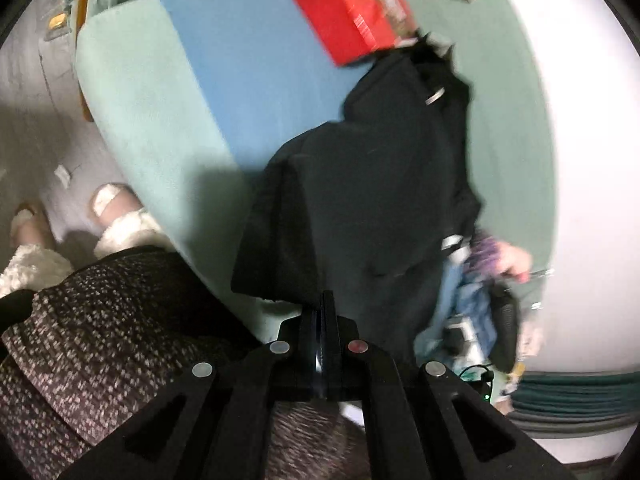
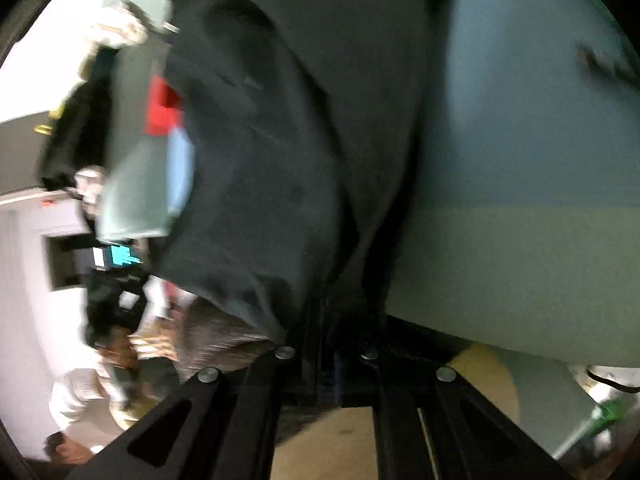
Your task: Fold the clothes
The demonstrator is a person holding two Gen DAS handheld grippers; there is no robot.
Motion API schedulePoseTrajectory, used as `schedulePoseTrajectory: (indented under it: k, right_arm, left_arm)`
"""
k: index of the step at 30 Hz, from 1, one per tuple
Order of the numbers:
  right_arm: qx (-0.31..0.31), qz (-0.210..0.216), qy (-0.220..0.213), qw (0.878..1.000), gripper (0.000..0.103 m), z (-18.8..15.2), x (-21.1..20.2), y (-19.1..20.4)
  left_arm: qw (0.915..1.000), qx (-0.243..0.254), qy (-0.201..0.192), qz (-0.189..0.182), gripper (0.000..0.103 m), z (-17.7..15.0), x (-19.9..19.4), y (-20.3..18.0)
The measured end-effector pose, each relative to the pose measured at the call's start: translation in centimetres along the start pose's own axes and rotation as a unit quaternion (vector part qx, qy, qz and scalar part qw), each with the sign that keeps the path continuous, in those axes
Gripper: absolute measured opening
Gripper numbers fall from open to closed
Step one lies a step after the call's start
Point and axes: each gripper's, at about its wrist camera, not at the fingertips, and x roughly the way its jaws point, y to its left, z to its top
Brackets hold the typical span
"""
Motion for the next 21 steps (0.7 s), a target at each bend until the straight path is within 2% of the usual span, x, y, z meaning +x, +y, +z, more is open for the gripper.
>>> schedulePoseTrajectory:
  k: [2,4,6,8,11,12,17,21]
  right_arm:
    - [-0.043,0.045,-0.032,0.998,0.004,0.2,-3.1,2.5]
    - [-0.082,0.059,-0.042,0.994,0.004,-0.2,-5.0,4.7]
    - [-0.103,0.051,-0.011,0.993,0.004,-0.8,-5.0,5.9]
    - [-0.109,0.044,0.032,0.993,0.004,-1.5,-4.0,6.3]
    - [-0.085,0.038,0.111,0.989,0.004,-2.4,-0.7,5.2]
    - [-0.082,0.036,0.126,0.988,0.004,-3.1,-1.3,4.8]
    - [-0.121,0.059,0.153,0.979,0.006,-2.0,-0.4,7.5]
    - [-0.141,0.084,0.153,0.975,0.007,-0.3,-0.4,7.6]
  left_arm:
    - [0.9987,-0.002,-0.024,-0.045,0.001,-0.3,-2.6,-0.2]
    - [0.9963,-0.002,-0.044,-0.074,0.001,-0.2,-4.7,-0.7]
    - [0.9943,-0.002,-0.061,-0.087,0.001,-0.4,-6.4,-0.8]
    - [0.9943,0.000,-0.072,-0.079,0.001,-1.1,-8.1,-0.8]
    - [0.9945,-0.011,-0.081,-0.066,0.001,-1.7,-9.5,-0.2]
    - [0.9946,-0.015,-0.081,-0.062,0.001,-2.0,-9.9,-0.1]
    - [0.9917,-0.013,-0.104,-0.075,0.001,-2.3,-12.2,-0.6]
    - [0.9868,-0.009,-0.137,-0.086,0.001,-1.3,-14.5,-1.0]
